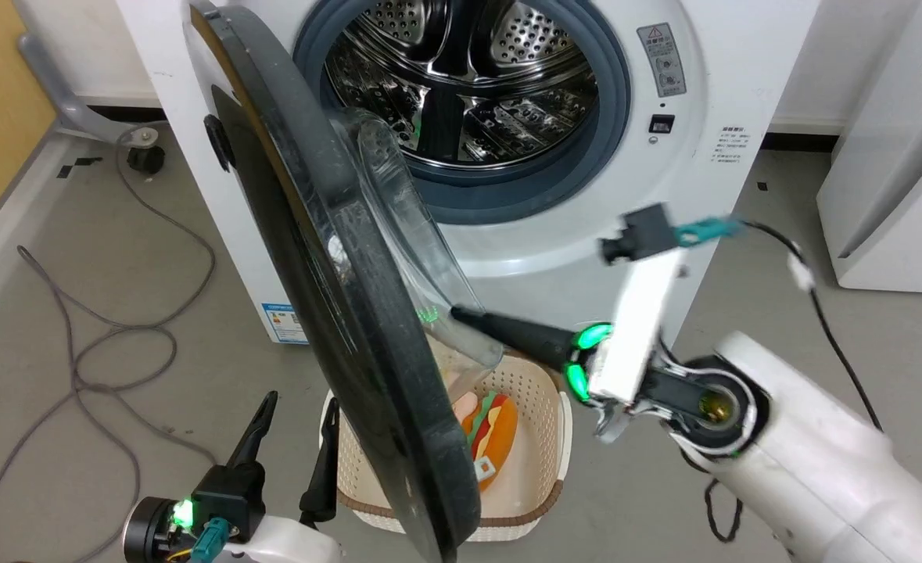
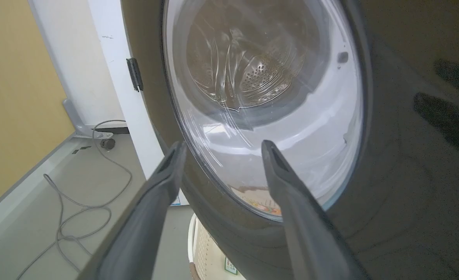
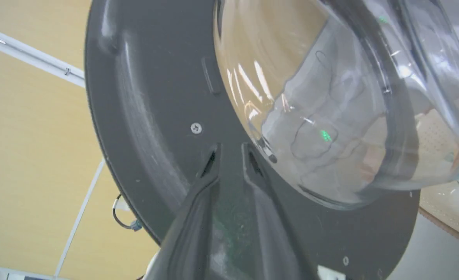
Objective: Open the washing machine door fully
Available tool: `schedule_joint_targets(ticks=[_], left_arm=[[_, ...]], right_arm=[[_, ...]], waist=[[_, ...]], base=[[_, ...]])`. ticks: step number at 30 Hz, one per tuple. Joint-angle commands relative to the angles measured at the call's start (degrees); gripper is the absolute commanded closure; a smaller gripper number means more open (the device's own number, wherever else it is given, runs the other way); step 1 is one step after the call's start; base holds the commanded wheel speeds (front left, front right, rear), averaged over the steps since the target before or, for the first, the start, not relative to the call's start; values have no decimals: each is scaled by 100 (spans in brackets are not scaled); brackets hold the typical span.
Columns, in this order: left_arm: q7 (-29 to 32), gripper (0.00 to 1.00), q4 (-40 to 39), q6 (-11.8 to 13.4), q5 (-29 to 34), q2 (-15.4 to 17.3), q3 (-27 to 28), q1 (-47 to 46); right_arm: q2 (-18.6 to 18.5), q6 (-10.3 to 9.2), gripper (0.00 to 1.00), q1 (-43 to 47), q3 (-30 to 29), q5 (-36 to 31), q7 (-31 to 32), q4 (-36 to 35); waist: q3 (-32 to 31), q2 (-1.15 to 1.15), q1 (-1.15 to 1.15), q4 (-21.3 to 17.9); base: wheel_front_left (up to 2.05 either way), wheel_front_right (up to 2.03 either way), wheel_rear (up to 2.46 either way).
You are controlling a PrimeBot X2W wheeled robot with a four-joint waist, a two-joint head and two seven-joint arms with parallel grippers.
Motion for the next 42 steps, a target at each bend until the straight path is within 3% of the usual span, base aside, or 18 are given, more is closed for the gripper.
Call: schedule_joint_targets(ticks=[1, 12, 18, 23, 31, 35, 42], left_arm=[[-32, 0, -5, -17, -13, -23, 5, 72], [-32, 0, 25, -7, -84, -47, 54, 177], [-32, 0, -6, 6, -96, -57, 96, 212], [-32, 0, -7, 11, -98, -63, 124, 209], [-32, 0, 34, -9, -104, -67, 192, 92], [-32, 0, 49, -12, -97, -68, 240, 60], [-32, 0, 56, -17, -87, -72, 295, 25]], right_arm=[[-48, 6, 0, 224, -89, 24, -195, -72], [-537, 6, 0, 2321, -1335, 53, -3374, -633], [-625, 6, 0, 3406, -2406, -441, -3768, -605], [-15, 6, 0, 3958, -3901, -2062, -3772, -598], [928, 6, 0, 4261, -5479, -6063, -3774, -1143], [1249, 6, 0, 4355, -5740, -7718, -3599, -1595], [1395, 6, 0, 4606, -5498, -9176, -3075, -2231]], waist=[[-9, 0, 0, 3], [-221, 0, 0, -73], [-218, 0, 0, -218], [-154, 0, 0, -317], [-62, 0, 0, -314], [-41, 0, 0, -296], [24, 0, 0, -294]], base=[[0, 0, 0], [0, 0, 0], [0, 0, 0], [0, 0, 0], [0, 0, 0], [0, 0, 0], [0, 0, 0]])
